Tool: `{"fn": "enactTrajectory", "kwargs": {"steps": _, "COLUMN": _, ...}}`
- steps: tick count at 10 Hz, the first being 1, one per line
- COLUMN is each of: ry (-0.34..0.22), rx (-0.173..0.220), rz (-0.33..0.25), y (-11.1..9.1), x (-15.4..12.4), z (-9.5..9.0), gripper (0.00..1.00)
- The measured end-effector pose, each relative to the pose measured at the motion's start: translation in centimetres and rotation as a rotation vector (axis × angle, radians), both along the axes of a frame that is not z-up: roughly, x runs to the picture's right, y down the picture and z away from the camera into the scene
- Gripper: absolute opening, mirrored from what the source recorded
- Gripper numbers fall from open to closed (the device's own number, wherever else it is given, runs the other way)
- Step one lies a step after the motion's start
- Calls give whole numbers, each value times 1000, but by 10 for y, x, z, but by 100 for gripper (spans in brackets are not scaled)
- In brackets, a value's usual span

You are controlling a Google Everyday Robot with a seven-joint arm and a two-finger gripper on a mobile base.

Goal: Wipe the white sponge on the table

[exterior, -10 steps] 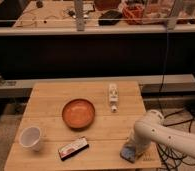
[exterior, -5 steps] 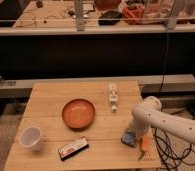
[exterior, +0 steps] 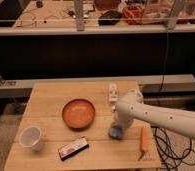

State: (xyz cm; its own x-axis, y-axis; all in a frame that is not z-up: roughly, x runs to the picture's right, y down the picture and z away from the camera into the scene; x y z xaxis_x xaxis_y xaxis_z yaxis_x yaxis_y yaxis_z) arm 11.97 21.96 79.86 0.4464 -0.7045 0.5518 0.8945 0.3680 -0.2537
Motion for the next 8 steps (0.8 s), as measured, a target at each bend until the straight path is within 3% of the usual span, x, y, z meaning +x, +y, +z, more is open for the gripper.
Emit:
{"fn": "enactTrajectory", "kwargs": {"steps": 2, "ry": -52, "rx": -8, "rz": -51, "y": 16, "x": -22, "z": -10, "gripper": 3}}
{"fn": "enactTrajectory", "kwargs": {"steps": 4, "ry": -70, "rx": -43, "rz": -50, "y": 42, "x": -23, "z": -18, "gripper": 3}}
{"fn": "enactTrajectory", "kwargs": {"steps": 6, "ry": -63, "rx": -79, "rz": -20, "y": 72, "x": -15, "z": -30, "gripper": 3}}
{"fn": "enactTrajectory", "kwargs": {"steps": 8, "ry": -22, "rx": -94, "rz": 29, "y": 89, "x": 11, "z": -39, "gripper": 3}}
